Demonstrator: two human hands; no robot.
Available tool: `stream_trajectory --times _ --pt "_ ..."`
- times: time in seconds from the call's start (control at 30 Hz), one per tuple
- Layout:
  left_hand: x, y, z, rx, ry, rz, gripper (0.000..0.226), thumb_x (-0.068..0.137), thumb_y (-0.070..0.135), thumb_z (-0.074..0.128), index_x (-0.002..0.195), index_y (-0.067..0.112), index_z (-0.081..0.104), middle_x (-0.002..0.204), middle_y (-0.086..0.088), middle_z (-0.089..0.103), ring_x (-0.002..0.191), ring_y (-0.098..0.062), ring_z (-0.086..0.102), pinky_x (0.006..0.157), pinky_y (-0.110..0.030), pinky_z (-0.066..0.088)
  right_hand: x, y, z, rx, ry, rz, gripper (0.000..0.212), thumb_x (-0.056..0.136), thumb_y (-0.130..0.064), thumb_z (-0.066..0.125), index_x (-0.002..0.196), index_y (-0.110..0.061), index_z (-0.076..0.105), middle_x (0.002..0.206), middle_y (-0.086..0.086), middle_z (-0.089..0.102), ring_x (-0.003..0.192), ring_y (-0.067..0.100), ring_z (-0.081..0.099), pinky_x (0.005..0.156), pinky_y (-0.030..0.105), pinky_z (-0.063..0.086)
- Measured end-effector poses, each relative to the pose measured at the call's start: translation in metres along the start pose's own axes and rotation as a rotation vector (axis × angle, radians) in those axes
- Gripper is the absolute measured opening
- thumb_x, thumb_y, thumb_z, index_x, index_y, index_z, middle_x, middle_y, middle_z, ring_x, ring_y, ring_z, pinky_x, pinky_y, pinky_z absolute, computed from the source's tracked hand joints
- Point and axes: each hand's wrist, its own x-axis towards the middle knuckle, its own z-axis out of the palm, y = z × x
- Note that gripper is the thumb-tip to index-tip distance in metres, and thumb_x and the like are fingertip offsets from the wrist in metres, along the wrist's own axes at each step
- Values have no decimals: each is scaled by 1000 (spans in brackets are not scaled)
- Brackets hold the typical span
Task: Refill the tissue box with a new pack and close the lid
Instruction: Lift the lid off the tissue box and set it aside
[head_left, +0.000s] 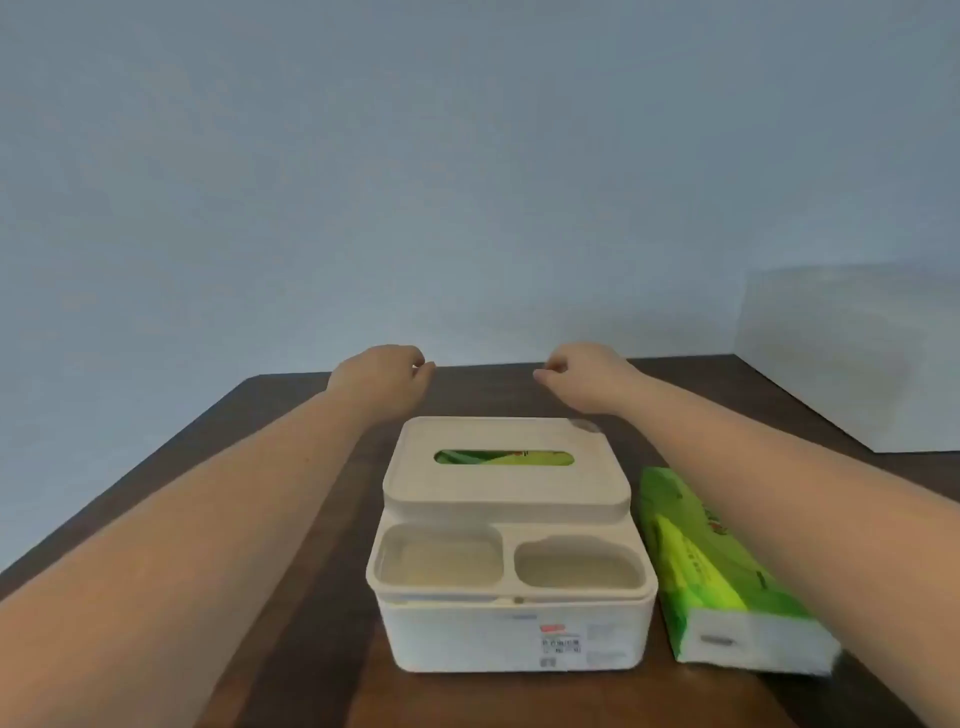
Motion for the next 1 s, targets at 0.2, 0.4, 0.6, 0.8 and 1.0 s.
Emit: stream_trajectory --times 0.2,0.4,0.6,0.8,1.0 --pt "-52 -14 -13 -137 -40 -33 39 99 41 31 91 14 58 93 -5 63 87 -25 56 77 -34 46 -59 -16 -13 -45 -81 131 45 98 -41 43 109 -4 67 103 11 68 83 25 57 71 30 43" --pt "-80 -16 -22 -305 -121 -117 38 97 41 34 92 10 55 69 -7 64 63 -25 60 73 -34 54 -96 -32 -28 -124 -144 274 38 98 -32 44 80 -3 61 66 11 59 58 29 60 55 27 47" --pt "-97 -5 -25 -445 -219 -121 36 98 40 37 112 11 54 72 -8 61 58 -20 54 54 -26 48 -109 -39 -23 -226 -218 374 24 91 -19 49 70 -7 52 63 9 53 58 28 56 65 27 49" --pt "-103 12 -20 -293 -271 -85 23 93 24 42 95 4 54 82 -11 56 62 -26 51 59 -27 44 -112 -40 -13 -255 -109 410 28 90 -32 50 69 -13 52 71 2 57 56 20 53 52 23 38" --pt "-100 13 -21 -260 -136 -123 28 91 17 46 110 2 60 96 -9 59 83 -24 53 71 -29 44 -112 -41 -11 -257 -40 401 28 92 -29 48 67 -16 50 71 0 53 59 17 49 51 23 35"
